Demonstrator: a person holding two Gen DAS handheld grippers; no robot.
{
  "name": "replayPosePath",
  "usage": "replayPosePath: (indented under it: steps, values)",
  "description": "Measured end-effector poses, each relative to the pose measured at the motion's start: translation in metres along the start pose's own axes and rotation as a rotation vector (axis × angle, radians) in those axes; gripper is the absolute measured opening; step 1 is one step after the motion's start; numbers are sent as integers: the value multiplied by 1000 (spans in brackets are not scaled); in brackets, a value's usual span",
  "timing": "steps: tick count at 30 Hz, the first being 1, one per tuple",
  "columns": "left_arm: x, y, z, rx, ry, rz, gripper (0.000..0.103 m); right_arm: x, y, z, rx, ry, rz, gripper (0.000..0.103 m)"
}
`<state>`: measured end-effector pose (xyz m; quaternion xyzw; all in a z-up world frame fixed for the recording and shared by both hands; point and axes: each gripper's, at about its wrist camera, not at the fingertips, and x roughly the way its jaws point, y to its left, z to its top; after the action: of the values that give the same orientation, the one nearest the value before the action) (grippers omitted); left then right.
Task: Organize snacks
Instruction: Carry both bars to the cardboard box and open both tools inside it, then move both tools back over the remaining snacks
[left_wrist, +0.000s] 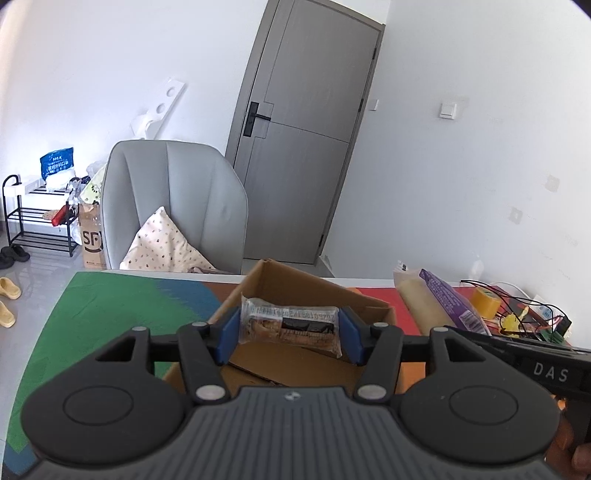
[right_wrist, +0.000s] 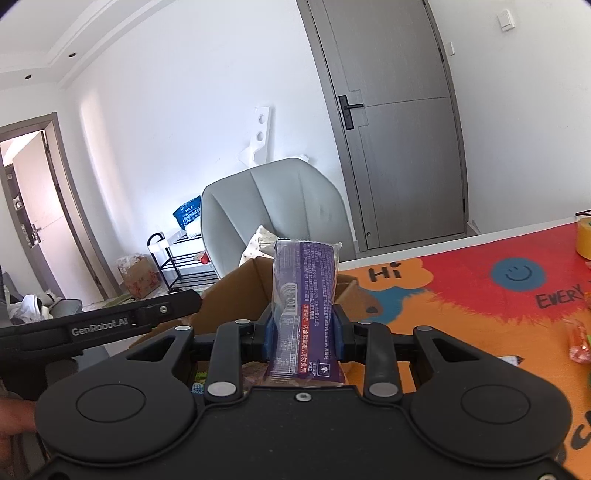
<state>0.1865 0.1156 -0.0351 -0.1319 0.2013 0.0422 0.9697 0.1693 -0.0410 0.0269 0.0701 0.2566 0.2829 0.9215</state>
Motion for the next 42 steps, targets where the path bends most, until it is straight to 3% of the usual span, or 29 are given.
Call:
replayPosePath:
  steps: [2, 5, 14, 16, 17, 19, 33, 42]
  values:
    - [4, 6, 1, -28, 20, -7, 59, 2, 3, 0, 1, 2, 3, 30]
    - [5, 14, 1, -61, 34, -28, 78, 5, 8, 0, -3, 4, -1, 30]
    - [-17, 18, 0, -69, 21, -6, 85, 8, 5, 3, 20, -17, 25, 32]
    - [-19, 18, -2, -70, 26, 8, 86, 11, 3, 5, 32, -39, 54, 38]
    - [-19, 19, -2, -71, 30, 13, 86, 13, 2, 6, 36, -37, 62, 56]
    - [-21, 18, -4, -70, 37, 12, 86, 12, -2, 5, 63, -29, 55, 78]
    - [-15, -10, -8, -37, 72, 57, 95, -22, -32, -9, 129, 1, -13, 86]
    - [-17, -37, -10, 1, 69, 55, 97, -45, -53, -16, 165, -4, -52, 97]
